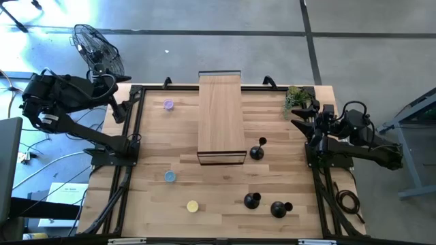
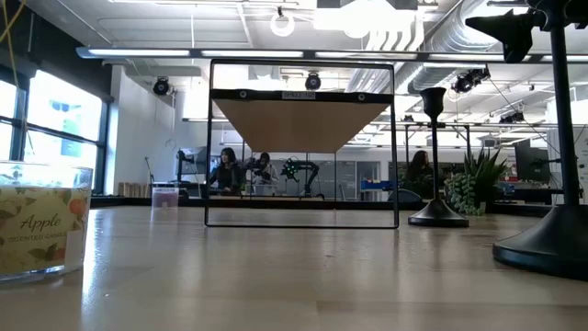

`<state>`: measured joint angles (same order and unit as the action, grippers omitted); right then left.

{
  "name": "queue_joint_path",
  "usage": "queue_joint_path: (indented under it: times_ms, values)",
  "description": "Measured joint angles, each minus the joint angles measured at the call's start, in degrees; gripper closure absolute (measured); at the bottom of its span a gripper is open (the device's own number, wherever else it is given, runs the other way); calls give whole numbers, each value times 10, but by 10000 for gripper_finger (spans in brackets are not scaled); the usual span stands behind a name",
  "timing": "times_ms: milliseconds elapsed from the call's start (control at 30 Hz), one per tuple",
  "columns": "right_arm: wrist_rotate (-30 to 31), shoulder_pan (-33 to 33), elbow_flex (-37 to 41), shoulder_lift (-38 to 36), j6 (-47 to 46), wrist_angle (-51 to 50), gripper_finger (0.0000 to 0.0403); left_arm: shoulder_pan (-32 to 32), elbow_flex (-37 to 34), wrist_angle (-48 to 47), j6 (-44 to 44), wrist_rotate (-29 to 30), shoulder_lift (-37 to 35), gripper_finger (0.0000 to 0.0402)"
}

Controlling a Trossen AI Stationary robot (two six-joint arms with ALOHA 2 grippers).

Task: Pick & Place candle stick holders
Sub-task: Put the purple scented candle on the shelf

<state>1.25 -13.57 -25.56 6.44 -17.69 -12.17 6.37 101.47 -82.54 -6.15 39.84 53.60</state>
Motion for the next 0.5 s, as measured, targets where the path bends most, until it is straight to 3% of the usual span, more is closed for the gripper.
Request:
queue_joint_path:
  times_ms: [133, 267, 500]
  values:
    - [0, 0, 0, 0, 0, 0, 169, 0, 0, -4, -1, -20, 0, 6]
    - [0, 0, 0, 0, 0, 0, 169, 0, 0, -4, -5, -69, 0, 4]
    - [-2, 0, 0, 0, 0, 0, 169, 0, 0, -4, -99, -87, 16, 5]
